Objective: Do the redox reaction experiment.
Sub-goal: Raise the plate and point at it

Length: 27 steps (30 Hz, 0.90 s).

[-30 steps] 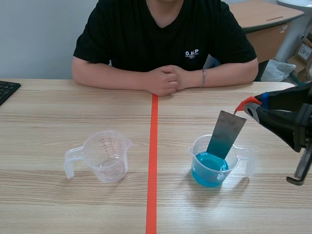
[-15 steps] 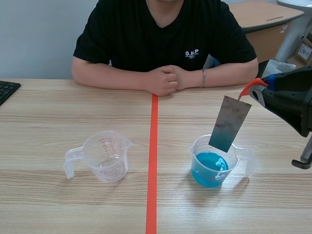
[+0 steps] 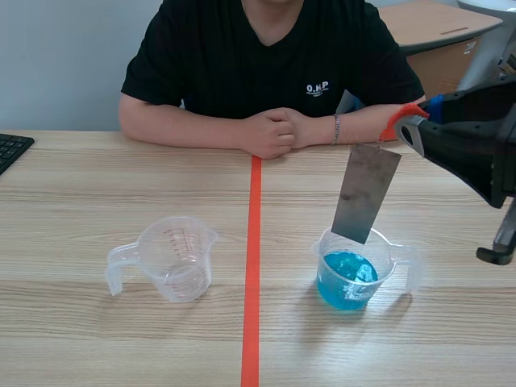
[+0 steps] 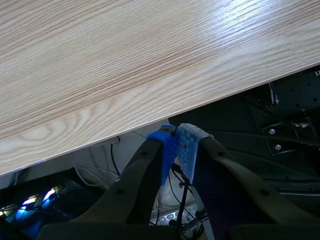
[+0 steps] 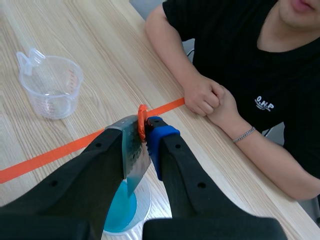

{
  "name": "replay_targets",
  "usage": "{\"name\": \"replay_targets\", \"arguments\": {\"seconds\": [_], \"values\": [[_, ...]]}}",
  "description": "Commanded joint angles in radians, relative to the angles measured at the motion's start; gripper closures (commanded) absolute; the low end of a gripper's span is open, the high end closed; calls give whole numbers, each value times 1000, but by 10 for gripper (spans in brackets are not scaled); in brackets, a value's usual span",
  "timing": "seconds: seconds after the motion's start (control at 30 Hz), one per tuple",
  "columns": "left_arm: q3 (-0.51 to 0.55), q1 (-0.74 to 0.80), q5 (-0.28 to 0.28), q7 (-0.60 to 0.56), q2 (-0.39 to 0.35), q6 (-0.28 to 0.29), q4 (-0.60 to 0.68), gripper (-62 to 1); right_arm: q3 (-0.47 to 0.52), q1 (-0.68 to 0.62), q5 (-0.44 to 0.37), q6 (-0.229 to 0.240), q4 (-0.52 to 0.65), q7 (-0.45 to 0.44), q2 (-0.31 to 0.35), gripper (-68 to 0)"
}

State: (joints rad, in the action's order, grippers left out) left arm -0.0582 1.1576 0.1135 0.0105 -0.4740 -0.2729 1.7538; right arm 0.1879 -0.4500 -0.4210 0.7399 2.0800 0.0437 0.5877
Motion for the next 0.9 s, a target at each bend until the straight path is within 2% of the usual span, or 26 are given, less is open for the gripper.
{"name": "replay_targets", "arguments": {"seconds": [0.0, 0.47, 0.87], "values": [[3, 5, 1, -13, -1, -1, 5, -46, 10, -10, -21, 6, 28, 6, 8, -15], [3, 5, 1, -13, -1, -1, 5, -46, 103, -121, -40, 6, 125, 10, 8, -15], [3, 5, 1, -13, -1, -1, 5, -46, 141, -135, -59, 6, 143, 3, 8, -15]]}}
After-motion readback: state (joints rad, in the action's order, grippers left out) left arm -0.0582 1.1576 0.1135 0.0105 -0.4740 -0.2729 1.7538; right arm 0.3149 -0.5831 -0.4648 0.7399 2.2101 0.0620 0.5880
